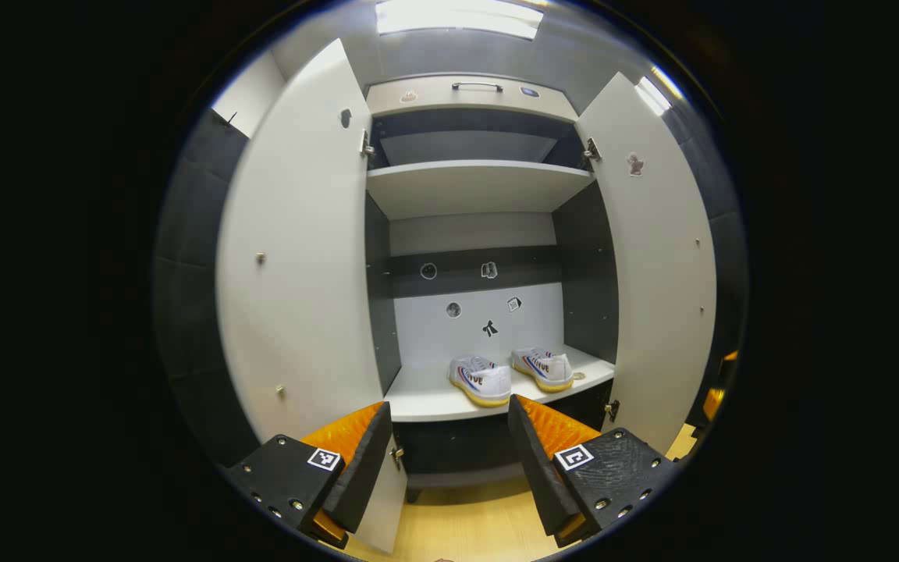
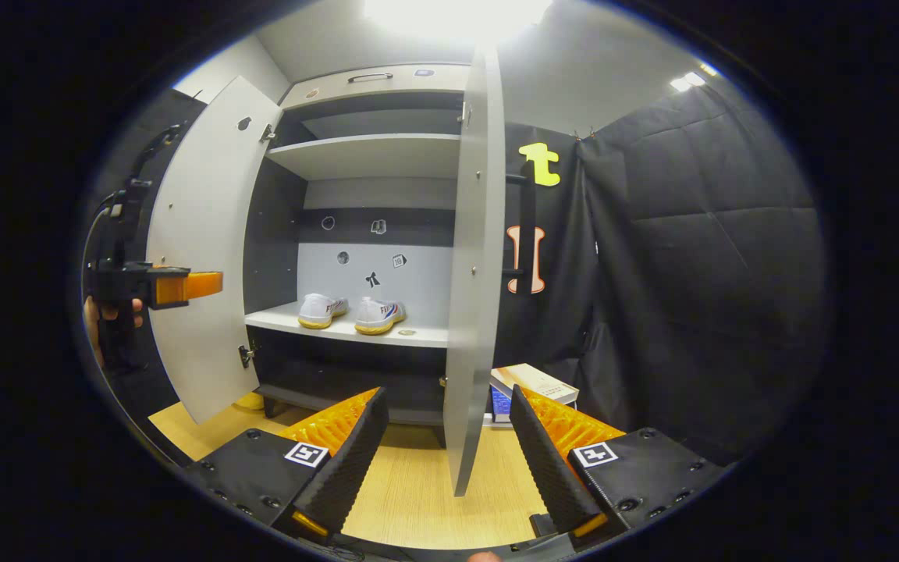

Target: Grab one shoe with the right hand and put it into the shoe cabinet, grab the other shoe with the left hand and put it into the shoe cabinet; then close the right door with the right hand and the left door with the left hand.

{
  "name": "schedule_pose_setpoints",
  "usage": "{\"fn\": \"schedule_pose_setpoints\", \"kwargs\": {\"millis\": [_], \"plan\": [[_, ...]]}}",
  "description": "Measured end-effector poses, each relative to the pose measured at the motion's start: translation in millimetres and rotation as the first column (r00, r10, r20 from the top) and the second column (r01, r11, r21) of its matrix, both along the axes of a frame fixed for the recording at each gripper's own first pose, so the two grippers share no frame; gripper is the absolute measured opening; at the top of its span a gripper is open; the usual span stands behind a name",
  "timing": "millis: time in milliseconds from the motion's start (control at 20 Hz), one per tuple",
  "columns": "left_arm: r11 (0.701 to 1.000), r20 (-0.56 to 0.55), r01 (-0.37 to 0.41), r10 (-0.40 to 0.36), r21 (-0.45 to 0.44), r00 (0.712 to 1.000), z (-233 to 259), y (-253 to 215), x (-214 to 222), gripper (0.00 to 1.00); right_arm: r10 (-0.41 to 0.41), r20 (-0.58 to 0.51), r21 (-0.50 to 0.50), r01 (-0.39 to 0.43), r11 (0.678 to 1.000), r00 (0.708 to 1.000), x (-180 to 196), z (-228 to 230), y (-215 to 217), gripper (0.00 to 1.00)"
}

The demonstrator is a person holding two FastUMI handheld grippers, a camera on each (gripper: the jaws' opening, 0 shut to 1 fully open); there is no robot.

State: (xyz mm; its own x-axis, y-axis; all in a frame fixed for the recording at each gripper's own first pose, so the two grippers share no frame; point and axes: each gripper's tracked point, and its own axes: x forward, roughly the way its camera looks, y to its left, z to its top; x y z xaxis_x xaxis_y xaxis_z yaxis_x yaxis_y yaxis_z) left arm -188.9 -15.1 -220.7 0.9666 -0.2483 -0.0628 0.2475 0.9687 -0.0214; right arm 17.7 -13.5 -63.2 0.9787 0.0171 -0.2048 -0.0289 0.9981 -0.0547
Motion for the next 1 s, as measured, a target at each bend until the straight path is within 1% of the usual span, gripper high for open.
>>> {"fn": "schedule_pose_setpoints", "kwargs": {"millis": [100, 150, 300, 450, 550, 650, 850, 1000], "plan": [[1.000, -0.011, -0.002, 0.001, -0.011, 1.000, -6, 8, -15, 0.80, -0.036, 0.018, -0.005, 0.036, 0.999, 0.999, 3, 10, -14, 0.98], [1.000, -0.013, -0.007, 0.007, -0.010, 1.000, -7, 13, -22, 0.80, -0.056, 0.028, -0.008, 0.057, 0.998, 0.998, 5, 16, -21, 0.96], [0.999, -0.015, -0.032, 0.032, -0.003, 0.999, -14, 30, -41, 0.80, -0.137, 0.064, -0.025, 0.139, 0.990, 0.988, 13, 36, -47, 0.96], [0.999, -0.010, -0.036, 0.036, -0.011, 0.999, -22, 38, -57, 0.80, -0.215, 0.123, -0.049, 0.222, 0.974, 0.969, 21, 63, -71, 0.96], [0.999, -0.030, -0.040, 0.039, -0.023, 0.999, -28, 41, -65, 0.80, -0.250, 0.154, -0.069, 0.263, 0.962, 0.956, 30, 78, -82, 0.98], [0.998, -0.045, -0.045, 0.044, -0.039, 0.998, -34, 43, -71, 0.80, -0.297, 0.174, -0.082, 0.314, 0.946, 0.939, 40, 89, -95, 0.96], [0.998, -0.067, -0.050, 0.047, -0.048, 0.997, -44, 50, -80, 0.80, -0.383, 0.200, -0.030, 0.396, 0.918, 0.902, 61, 105, -107, 0.98], [0.996, -0.081, -0.063, 0.058, -0.059, 0.995, -47, 58, -82, 0.80, -0.416, 0.193, -0.034, 0.430, 0.902, 0.889, 75, 104, -111, 0.96]]}}
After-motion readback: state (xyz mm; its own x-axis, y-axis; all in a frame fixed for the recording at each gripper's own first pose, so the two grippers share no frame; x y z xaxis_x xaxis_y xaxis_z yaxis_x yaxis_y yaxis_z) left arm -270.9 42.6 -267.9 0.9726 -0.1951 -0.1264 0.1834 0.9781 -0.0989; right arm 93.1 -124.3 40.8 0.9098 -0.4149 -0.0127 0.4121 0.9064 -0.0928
